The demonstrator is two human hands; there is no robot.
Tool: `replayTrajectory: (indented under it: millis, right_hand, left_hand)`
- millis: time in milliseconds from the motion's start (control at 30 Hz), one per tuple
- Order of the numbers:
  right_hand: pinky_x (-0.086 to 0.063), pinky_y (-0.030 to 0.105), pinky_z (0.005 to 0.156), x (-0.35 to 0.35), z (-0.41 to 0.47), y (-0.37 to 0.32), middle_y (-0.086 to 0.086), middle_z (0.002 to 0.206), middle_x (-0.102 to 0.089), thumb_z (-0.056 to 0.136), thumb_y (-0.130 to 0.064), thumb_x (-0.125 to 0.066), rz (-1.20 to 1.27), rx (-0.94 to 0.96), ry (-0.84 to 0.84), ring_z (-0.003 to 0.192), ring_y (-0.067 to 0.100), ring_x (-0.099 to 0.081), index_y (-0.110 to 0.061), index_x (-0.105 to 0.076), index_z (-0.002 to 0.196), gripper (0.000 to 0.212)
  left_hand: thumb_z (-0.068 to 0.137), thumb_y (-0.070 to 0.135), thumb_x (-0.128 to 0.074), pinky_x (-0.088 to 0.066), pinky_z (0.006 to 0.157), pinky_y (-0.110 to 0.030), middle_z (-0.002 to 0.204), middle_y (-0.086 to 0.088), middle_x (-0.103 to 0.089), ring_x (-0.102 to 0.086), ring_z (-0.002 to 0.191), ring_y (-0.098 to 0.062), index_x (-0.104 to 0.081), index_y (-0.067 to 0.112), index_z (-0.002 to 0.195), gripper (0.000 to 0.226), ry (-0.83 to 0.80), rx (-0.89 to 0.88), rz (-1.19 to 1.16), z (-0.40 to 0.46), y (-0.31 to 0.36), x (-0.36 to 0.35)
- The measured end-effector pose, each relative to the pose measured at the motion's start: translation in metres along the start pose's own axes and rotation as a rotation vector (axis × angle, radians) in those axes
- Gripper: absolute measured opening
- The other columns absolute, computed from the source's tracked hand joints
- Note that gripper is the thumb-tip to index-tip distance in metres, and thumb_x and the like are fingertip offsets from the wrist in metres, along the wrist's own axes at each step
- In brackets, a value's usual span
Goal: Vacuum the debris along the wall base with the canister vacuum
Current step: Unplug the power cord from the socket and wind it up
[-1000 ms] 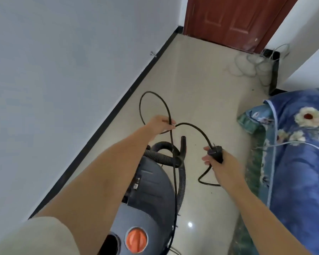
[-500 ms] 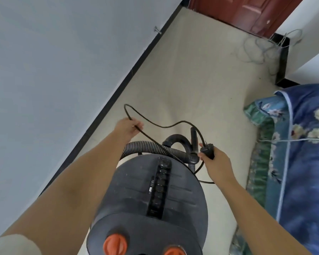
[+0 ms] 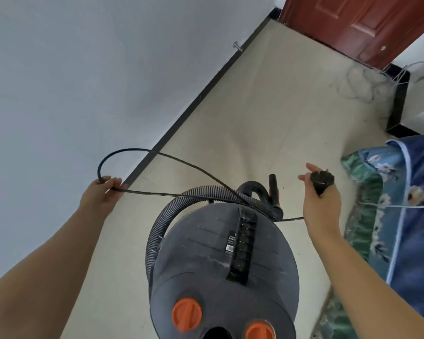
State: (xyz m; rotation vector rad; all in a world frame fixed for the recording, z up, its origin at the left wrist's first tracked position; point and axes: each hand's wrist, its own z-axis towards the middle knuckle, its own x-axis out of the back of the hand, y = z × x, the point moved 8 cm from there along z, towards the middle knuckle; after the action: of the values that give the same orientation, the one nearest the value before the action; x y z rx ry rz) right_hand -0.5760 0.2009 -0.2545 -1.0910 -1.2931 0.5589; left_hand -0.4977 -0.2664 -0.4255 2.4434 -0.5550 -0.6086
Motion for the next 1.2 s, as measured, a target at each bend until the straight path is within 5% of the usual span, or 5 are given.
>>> replayTrajectory:
  millis: [400,800,933,1067,1200]
  right_hand:
    - [-0.057,0.035,0.086,0.038,-0.007,-0.136,-0.001,0.083,-0.070,0.102,-0.034,-0.042,1.024,0.087,0.204,0.102,0.017,-0.067,-0.019,-0.051,0.124,0.027]
    - [-0.056,0.028,0.056,-0.023,-0.141,-0.051,-0.002,0.049,-0.042,0.101,-0.033,-0.046,1.156,-0.484,0.011,0.039,0.010,-0.045,-0.010,-0.053,0.096,0.024]
    - [-0.035,0.016,0.040,0.021,-0.173,-0.017,-0.007,0.050,-0.030,0.100,-0.034,-0.045,1.074,-0.454,-0.052,0.038,0.006,-0.031,-0.016,-0.053,0.091,0.022]
    - [-0.024,0.015,0.036,0.098,-0.184,0.037,-0.009,0.047,-0.028,0.099,-0.033,-0.042,0.978,-0.392,-0.015,0.037,0.005,-0.025,-0.020,-0.048,0.081,0.023]
    - [-0.019,0.016,0.033,0.163,-0.184,0.102,-0.009,0.042,-0.028,0.102,-0.036,-0.037,0.925,-0.493,0.057,0.033,0.004,-0.024,-0.021,-0.040,0.073,0.033]
  left_hand:
    - [0.087,-0.014,-0.019,-0.023,0.113,-0.049,0.075,0.008,-0.045,-0.054,0.063,-0.004,-0.040,0.020,0.078,0.041,0.112,-0.095,-0.409,-0.038,0.052,0.089]
    - [0.091,-0.012,-0.023,-0.029,0.108,-0.048,0.071,0.010,-0.042,-0.047,0.061,-0.003,-0.034,0.023,0.069,0.043,0.284,-0.124,-0.443,-0.141,-0.005,0.267]
    - [0.094,-0.015,-0.034,-0.051,0.091,-0.036,0.075,-0.003,-0.062,-0.061,0.078,-0.012,-0.042,0.017,0.057,0.049,0.189,-0.163,0.025,-0.197,-0.066,0.293]
    - [0.081,-0.024,-0.034,-0.033,0.106,-0.034,0.101,-0.009,-0.071,-0.061,0.108,-0.020,-0.048,0.016,0.039,0.060,-0.049,-0.176,0.632,-0.250,-0.138,0.291]
    - [0.079,-0.022,-0.043,-0.027,0.108,-0.029,0.120,0.001,-0.067,-0.044,0.134,-0.022,-0.062,0.014,0.059,0.046,-0.146,-0.509,1.304,-0.280,-0.179,0.267]
